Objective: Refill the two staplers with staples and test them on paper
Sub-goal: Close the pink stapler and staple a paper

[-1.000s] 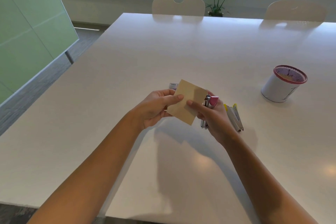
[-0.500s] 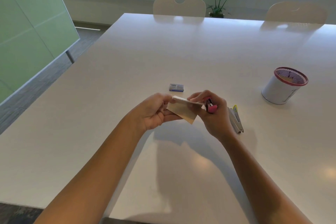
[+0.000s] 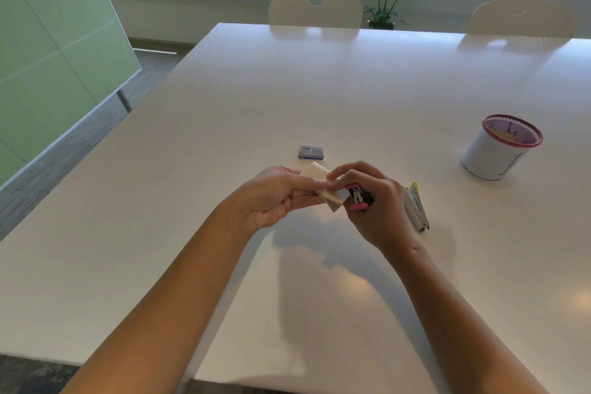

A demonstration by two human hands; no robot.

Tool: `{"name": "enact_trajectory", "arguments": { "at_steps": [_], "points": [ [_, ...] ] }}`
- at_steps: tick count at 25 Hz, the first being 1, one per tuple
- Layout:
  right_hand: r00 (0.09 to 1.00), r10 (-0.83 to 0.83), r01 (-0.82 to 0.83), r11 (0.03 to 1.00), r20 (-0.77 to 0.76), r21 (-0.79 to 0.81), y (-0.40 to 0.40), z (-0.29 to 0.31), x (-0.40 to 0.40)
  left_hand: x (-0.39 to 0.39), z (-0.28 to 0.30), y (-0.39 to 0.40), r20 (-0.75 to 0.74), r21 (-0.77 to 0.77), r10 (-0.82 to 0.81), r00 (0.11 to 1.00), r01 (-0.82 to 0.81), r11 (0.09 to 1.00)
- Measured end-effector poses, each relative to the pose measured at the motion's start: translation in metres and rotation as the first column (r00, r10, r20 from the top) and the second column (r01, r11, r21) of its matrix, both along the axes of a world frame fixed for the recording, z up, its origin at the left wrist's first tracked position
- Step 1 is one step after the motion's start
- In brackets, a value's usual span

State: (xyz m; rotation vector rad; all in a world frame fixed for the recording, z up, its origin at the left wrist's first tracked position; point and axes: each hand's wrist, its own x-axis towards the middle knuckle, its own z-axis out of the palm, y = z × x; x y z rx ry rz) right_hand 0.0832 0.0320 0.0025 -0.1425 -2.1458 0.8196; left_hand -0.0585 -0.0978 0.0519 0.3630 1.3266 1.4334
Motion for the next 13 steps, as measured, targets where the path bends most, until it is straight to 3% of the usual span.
{"name": "enact_trajectory", "arguments": {
  "at_steps": [4, 6, 9, 13],
  "points": [
    [0.999, -0.011, 0.006, 0.994, 0.048, 0.105, 0.0012, 0.0016, 0.0018, 0.0009, -0.0022, -0.0002, -0.021, -0.014, 0.017, 1.000, -0.017, 1.000],
    [0.998, 0.023, -0.027, 0.996, 0.054, 0.080, 0.0030, 0.0047, 0.0043, 0.0001, -0.0034, 0.0000, -0.018, -0.001, 0.047, 0.999, -0.047, 0.999],
    [1.000, 0.026, -0.026, 0.981, -0.007, -0.194, 0.0046, 0.0085, 0.0042, -0.0029, -0.0042, 0.0010, -0.039, 0.040, 0.106, 0.994, -0.105, 0.994],
    [0.997, -0.041, 0.067, 0.843, 0.059, -0.534, 0.0077, 0.0055, 0.0003, -0.0032, -0.0061, 0.0014, -0.120, 0.060, 0.114, 0.986, -0.107, 0.992]
  ]
}}
